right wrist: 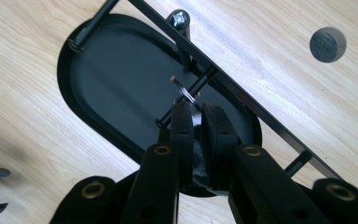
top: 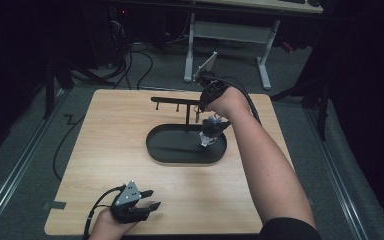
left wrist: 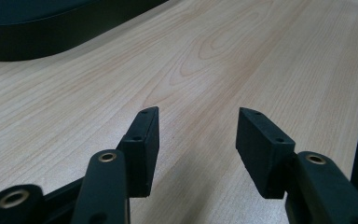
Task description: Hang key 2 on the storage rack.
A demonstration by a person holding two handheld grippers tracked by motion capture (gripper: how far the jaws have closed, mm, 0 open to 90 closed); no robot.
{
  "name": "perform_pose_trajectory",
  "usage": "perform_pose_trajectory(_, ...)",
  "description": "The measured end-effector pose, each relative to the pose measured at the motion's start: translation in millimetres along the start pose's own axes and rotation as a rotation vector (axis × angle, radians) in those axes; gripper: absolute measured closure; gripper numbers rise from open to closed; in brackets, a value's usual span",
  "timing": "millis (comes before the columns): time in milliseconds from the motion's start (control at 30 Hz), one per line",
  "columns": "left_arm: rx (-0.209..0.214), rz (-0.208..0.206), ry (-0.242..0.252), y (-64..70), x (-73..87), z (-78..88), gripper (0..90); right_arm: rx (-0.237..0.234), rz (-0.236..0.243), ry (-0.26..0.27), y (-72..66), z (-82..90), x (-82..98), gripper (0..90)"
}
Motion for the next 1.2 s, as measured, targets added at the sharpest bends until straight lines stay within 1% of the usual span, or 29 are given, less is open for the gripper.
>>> perform_pose_trajectory(100, 0.005, 0.002, -0.005, 0.2, 0.3, -0.8, 49.9, -0.001, -0.001, 0.008, -1.6, 4.1, 1.9, 84.0)
perform_pose_trajectory(133, 0.005, 0.002, -0.005, 0.3, 0.4, -1.3, 49.9, 0.002, -0.010, 0.010, -2.2, 6.1, 2.9, 83.7)
perform_pose_trajectory(167, 0.005, 0.001, -0.006, 0.4, 0.5, -1.5, 49.8, 0.003, -0.003, 0.019, -1.7, 7.8, 3.7, 83.1)
perform_pose_trajectory(200, 0.007, -0.001, -0.009, 0.5, 0.5, -1.8, 49.9, 0.000, -0.007, 0.019, -2.1, 9.7, 5.0, 82.3)
perform_pose_trajectory(233, 0.007, -0.001, -0.009, 0.8, 0.5, -2.0, 49.9, 0.002, 0.004, 0.020, -2.2, 12.1, 6.5, 82.0)
perform_pose_trajectory(267, 0.007, -0.003, -0.009, 1.0, 0.5, -2.3, 49.9, 0.005, 0.008, 0.022, -2.6, 13.4, 7.5, 81.4)
perform_pose_trajectory(333, 0.011, -0.005, -0.015, 1.7, 0.6, -2.6, 49.8, -0.005, -0.005, 0.031, -4.3, 17.1, 10.4, 79.2)
perform_pose_trajectory(367, 0.010, -0.006, -0.013, 2.1, 0.6, -3.0, 49.8, -0.011, -0.002, 0.033, -4.7, 18.3, 12.0, 78.5)
perform_pose_trajectory(433, 0.011, -0.010, -0.012, 2.8, 0.5, -3.5, 49.8, -0.007, -0.001, 0.033, -4.9, 19.3, 16.0, 76.6)
perform_pose_trajectory(500, 0.011, -0.015, -0.014, 2.7, 0.3, -3.9, 49.8, -0.013, -0.005, 0.035, -6.6, 19.4, 20.7, 74.6)
perform_pose_trajectory(600, 0.012, -0.013, -0.017, 2.4, 0.3, -4.8, 49.7, -0.019, 0.005, 0.037, -10.7, 18.7, 28.1, 70.7)
perform_pose_trajectory(633, 0.012, -0.013, -0.017, 2.3, 0.4, -5.0, 49.7, -0.021, -0.008, 0.030, -14.3, 17.9, 32.1, 69.3)
perform_pose_trajectory(700, 0.014, -0.013, -0.019, 2.1, 0.7, -5.6, 49.6, -0.018, 0.011, 0.025, -17.0, 15.6, 37.1, 67.1)
perform_pose_trajectory(767, 0.014, -0.015, -0.022, 2.3, 0.9, -5.9, 49.6, -0.018, 0.007, 0.033, -19.6, 13.8, 42.5, 65.0)
perform_pose_trajectory(800, 0.015, -0.017, -0.022, 2.4, 0.9, -6.0, 49.6, -0.021, 0.023, 0.036, -20.2, 12.6, 45.1, 63.4)
perform_pose_trajectory(967, 0.015, -0.020, -0.021, 3.2, 1.3, -7.0, 49.6, -0.024, 0.012, 0.036, -25.6, 7.3, 60.5, 59.5)
perform_pose_trajectory(1000, 0.017, -0.020, -0.024, 3.4, 1.4, -7.0, 49.7, -0.021, 0.018, 0.048, -25.1, 6.5, 62.9, 59.1)
perform_pose_trajectory(1033, 0.018, -0.019, -0.024, 3.6, 1.5, -7.2, 49.8, -0.029, 0.011, 0.057, -25.5, 5.6, 65.7, 58.0)
perform_pose_trajectory(1100, 0.019, -0.019, -0.025, 3.9, 1.6, -7.5, 49.8, -0.027, 0.013, 0.070, -26.7, 4.0, 72.1, 56.0)
perform_pose_trajectory(1167, 0.021, -0.021, -0.028, 4.1, 1.8, -7.6, 49.8, -0.030, -0.001, 0.092, -29.8, 0.7, 80.1, 53.2)
perform_pose_trajectory(1200, 0.024, -0.020, -0.034, 4.1, 1.9, -7.4, 49.8, -0.037, 0.004, 0.107, -31.5, -2.1, 85.8, 52.3)
Point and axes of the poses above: each handheld gripper's, and its own axes: z roughly backward along the jaws, x roughly out of its underside, y roughly to its right, the point moved 4 cm from there along -z, roughly forward along the jaws, and after that the axes turned 10 degrees about y, right-handed, at the moved point
